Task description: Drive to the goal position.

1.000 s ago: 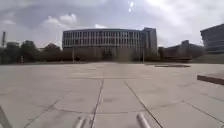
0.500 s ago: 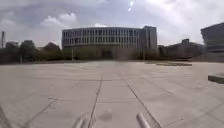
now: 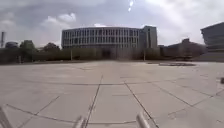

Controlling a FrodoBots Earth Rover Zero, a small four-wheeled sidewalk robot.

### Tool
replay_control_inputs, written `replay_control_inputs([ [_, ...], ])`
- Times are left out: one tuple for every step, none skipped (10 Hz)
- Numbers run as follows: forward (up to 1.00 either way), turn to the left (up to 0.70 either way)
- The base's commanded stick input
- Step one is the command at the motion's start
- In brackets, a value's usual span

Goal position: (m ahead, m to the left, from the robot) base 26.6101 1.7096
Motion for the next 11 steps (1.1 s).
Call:
replay_control_inputs([
  [1.0,0.0],
  [1.0,0.0],
  [1.0,0.0],
  [1.0,0.06],
  [1.0,0.25],
  [1.0,0.21],
  [1.0,0.02],
  [1.0,0.0],
  [1.0,0.0],
  [1.0,0.0],
  [1.0,0.0],
])
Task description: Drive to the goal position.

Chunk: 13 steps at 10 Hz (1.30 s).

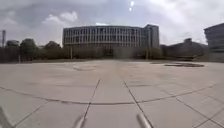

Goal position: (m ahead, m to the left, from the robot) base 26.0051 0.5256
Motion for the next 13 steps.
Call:
replay_control_inputs([
  [1.0,0.0],
  [1.0,0.0],
  [1.0,0.0],
  [1.0,0.0],
  [1.0,0.0],
  [1.0,0.0],
  [1.0,0.0],
  [1.0,0.0],
  [1.0,0.0],
  [1.0,0.0],
  [1.0,0.0],
  [1.0,0.0],
  [1.0,0.0],
])
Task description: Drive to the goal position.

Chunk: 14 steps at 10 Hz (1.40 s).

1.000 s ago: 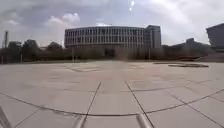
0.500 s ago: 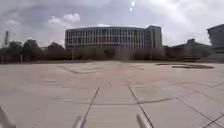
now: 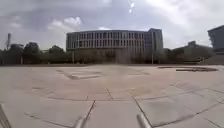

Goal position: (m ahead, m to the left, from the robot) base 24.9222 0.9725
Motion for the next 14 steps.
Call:
replay_control_inputs([
  [1.0,0.0],
  [1.0,0.0],
  [1.0,0.0],
  [1.0,0.0],
  [1.0,0.0],
  [1.0,0.0],
  [1.0,0.0],
  [1.0,0.06],
  [1.0,0.15],
  [1.0,0.0],
  [1.0,0.0],
  [1.0,0.0],
  [1.0,0.0],
  [1.0,0.0],
])
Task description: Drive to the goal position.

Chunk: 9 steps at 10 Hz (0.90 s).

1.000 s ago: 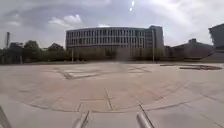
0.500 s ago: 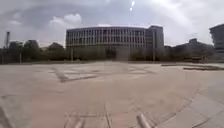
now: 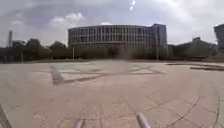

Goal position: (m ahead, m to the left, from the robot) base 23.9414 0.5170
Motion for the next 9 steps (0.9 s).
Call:
replay_control_inputs([
  [1.0,0.0],
  [1.0,0.0],
  [1.0,0.0],
  [1.0,0.0],
  [1.0,0.0],
  [1.0,0.0],
  [1.0,0.0],
  [1.0,0.0],
  [1.0,0.0],
])
